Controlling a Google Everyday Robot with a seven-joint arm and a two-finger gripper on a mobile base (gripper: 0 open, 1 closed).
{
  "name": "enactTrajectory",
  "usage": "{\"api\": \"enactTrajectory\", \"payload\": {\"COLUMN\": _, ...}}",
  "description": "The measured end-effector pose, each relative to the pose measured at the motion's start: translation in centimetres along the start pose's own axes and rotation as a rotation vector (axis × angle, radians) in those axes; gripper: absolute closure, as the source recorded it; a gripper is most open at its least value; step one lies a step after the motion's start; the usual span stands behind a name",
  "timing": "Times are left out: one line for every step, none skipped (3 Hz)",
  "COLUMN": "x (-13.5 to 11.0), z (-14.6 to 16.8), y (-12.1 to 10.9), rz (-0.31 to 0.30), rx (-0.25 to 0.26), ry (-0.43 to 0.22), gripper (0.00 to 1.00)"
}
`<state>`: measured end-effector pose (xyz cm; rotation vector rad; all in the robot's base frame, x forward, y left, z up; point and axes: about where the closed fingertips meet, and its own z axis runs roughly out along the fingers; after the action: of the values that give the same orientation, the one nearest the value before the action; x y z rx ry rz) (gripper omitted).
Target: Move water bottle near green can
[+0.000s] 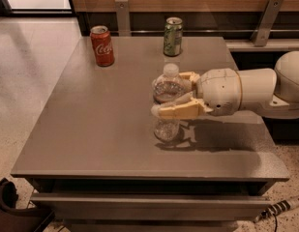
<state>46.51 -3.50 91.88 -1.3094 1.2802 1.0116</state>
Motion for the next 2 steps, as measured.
{"api": "enactTrajectory", "payload": {"x": -0.18, "z": 0.28, "y": 0.11, "rz": -0.003, "rx": -0.006, "ry": 0.000, "gripper": 0.93}}
{"api": "enactTrajectory", "payload": {"x": -0.25, "z": 0.41, "y": 0.16, "rz": -0.004, "rx": -0.008, "ry": 0.000, "gripper": 1.00}}
